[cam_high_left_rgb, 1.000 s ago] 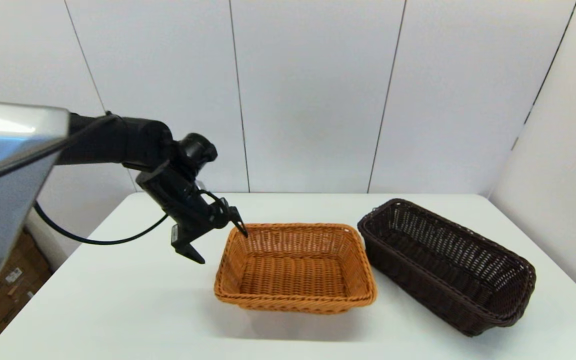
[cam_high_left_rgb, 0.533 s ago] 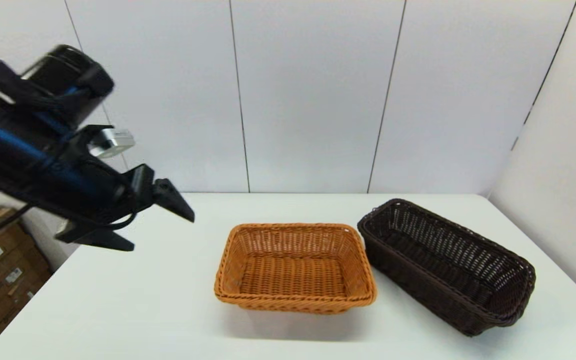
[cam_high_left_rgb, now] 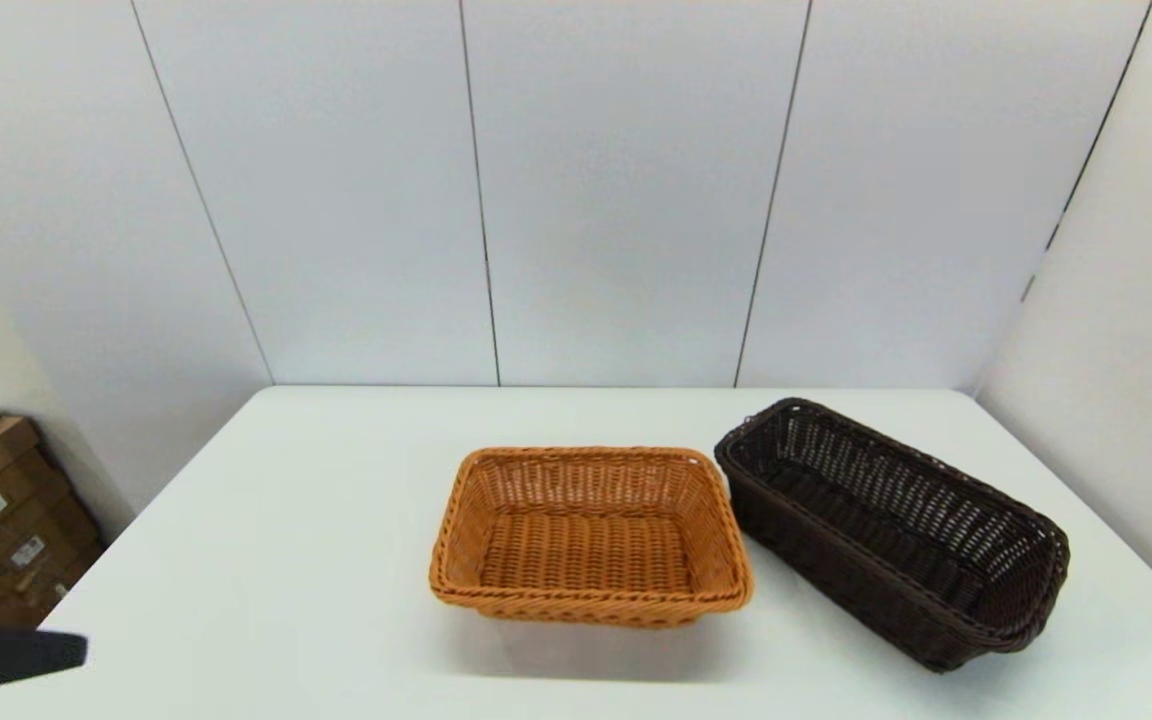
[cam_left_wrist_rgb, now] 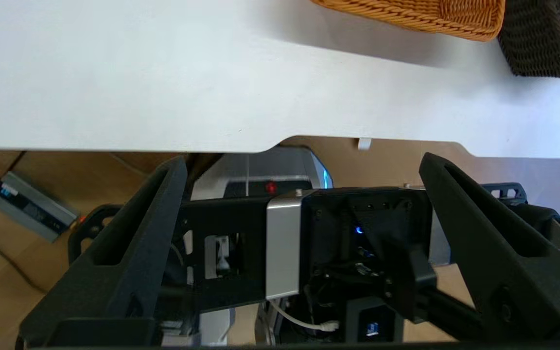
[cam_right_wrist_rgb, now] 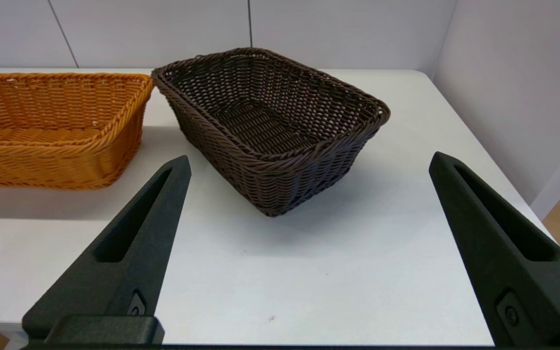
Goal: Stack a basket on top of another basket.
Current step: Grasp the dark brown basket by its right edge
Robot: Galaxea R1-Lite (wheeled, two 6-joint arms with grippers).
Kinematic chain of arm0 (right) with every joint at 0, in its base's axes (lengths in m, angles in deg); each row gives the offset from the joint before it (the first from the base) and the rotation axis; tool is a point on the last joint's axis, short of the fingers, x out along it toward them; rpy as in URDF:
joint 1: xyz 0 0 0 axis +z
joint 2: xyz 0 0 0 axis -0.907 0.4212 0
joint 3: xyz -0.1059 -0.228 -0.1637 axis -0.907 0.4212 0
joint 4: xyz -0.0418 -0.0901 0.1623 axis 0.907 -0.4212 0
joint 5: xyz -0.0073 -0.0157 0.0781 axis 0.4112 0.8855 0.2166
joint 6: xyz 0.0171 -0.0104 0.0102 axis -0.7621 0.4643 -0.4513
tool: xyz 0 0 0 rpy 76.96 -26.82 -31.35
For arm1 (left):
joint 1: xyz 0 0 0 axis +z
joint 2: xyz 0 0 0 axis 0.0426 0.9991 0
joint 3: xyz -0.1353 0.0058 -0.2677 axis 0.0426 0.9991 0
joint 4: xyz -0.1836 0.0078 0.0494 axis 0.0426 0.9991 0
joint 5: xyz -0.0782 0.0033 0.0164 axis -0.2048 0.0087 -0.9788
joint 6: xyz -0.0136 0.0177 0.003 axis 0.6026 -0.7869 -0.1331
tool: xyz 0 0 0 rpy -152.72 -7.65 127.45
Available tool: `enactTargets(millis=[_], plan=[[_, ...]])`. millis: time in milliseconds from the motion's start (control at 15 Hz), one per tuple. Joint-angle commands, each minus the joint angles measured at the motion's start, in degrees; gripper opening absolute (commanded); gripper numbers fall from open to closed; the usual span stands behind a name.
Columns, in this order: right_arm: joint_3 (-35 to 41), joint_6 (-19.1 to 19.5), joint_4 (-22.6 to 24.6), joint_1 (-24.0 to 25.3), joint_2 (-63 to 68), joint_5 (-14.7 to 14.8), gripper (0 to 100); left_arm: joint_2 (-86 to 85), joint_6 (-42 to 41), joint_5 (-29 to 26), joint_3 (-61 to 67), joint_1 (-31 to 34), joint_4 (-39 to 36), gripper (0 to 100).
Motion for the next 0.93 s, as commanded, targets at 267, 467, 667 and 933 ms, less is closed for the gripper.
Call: enactTargets(millis=[267, 467, 667, 933], plan=[[0.0, 0.0, 0.0, 0.0, 0.0, 0.0, 100, -27.6, -6.0, -0.2, 13.8, 10.0, 0.6, 100], [0.0, 0.0, 0.0, 0.0, 0.0, 0.0, 100, -36.3, -9.0, -0.2, 18.3, 13.6, 0.7, 100], [0.0, 0.0, 0.0, 0.0, 0.0, 0.0, 100, -41.2, -10.7, -0.2, 21.1, 14.4, 0.6, 100], [0.0, 0.0, 0.0, 0.0, 0.0, 0.0, 100, -49.7, -16.2, -0.1, 25.4, 16.5, 0.1, 100]])
